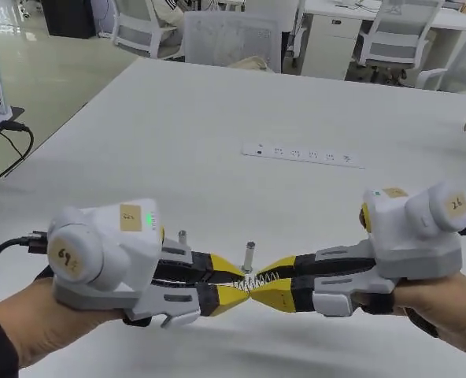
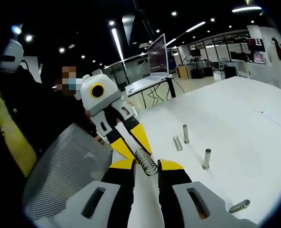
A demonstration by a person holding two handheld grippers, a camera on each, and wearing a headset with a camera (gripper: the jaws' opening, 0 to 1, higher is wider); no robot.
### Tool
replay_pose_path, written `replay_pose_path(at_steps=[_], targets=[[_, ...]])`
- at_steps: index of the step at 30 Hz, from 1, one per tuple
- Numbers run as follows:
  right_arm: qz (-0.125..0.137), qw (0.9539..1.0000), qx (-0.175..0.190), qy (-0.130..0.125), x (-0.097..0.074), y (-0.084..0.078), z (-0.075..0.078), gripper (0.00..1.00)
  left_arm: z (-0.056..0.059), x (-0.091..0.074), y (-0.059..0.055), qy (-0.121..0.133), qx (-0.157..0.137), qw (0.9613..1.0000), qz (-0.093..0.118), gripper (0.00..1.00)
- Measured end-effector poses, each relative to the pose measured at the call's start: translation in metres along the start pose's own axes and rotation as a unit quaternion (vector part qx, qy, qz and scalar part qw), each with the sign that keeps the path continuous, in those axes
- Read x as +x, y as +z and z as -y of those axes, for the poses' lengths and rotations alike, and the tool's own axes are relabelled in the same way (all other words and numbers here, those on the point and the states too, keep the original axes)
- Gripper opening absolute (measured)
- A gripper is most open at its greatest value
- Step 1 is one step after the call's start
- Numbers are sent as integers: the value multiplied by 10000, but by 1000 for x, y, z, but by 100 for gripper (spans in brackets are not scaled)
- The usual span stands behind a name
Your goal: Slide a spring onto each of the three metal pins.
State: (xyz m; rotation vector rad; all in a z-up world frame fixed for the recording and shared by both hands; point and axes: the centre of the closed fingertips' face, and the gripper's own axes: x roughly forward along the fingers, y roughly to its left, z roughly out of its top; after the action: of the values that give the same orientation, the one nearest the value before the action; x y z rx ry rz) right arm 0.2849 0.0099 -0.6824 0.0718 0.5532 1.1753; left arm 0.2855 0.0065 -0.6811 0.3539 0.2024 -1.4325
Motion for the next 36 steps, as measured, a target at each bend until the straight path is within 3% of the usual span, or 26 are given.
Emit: replay_pose_path(at_steps=[7,22,30,36], targets=[[96,9995,281,110,-1,2,-1,12,0,1,2,-3,15,10000,33,2],[-53,9996,232,129,3,4,-10,9,1,2,0,-19,-6,10000,12,2],[-526,9986,-88,-34,1,4,-13,9,3,4,1,-55,-36,10000,28,2],[-966,9945,-366,-157,0,5,-13,8,3,6,4,-61,-37,10000,57,2]])
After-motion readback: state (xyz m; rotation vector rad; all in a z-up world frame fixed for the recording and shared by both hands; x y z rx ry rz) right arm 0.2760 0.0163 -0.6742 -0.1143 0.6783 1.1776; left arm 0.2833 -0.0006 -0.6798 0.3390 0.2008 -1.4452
